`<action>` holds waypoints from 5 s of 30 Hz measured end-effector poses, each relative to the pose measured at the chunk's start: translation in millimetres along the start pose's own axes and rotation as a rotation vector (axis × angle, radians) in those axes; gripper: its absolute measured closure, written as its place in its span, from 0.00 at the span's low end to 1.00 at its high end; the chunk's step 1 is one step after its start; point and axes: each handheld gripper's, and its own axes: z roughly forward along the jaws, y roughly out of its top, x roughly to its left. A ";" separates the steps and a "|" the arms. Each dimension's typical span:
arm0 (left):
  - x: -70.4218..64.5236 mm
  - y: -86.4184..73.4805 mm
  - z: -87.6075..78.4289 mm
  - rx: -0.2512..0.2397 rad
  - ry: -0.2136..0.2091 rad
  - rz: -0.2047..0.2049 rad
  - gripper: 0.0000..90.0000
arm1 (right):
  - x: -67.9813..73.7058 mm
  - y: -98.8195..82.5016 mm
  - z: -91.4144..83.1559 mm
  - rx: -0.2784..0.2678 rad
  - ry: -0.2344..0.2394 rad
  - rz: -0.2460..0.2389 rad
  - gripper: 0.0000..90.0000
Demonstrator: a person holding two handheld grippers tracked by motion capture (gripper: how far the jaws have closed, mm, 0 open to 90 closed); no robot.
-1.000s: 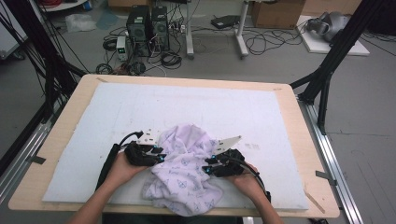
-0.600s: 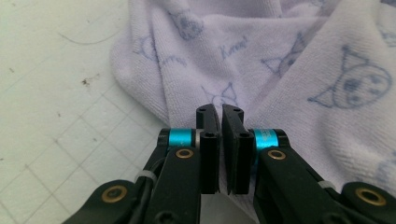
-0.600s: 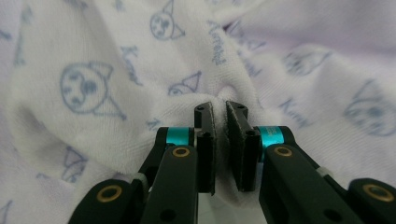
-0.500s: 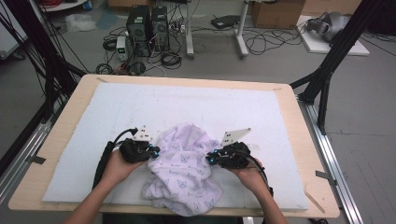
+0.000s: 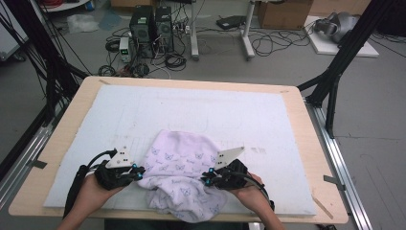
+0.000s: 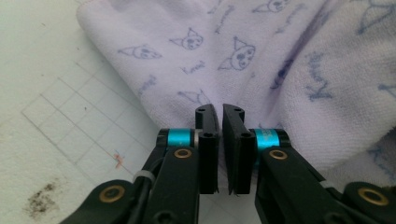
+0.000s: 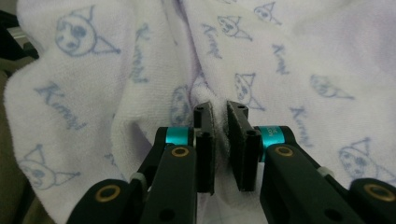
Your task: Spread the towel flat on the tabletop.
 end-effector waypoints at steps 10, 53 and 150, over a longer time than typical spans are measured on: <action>30.7 16.3 4.1 -0.098 0.036 -0.040 0.68 | -38.0 5.2 -32.2 -0.119 -0.124 0.084 0.68; 27.3 17.0 31.8 -0.086 -0.064 -0.070 0.73 | -44.8 -0.2 -2.6 0.027 -0.120 0.056 0.81; 22.5 18.6 43.2 -0.159 -0.050 -0.014 0.99 | -27.3 -32.5 -12.2 -0.016 -0.042 0.072 0.97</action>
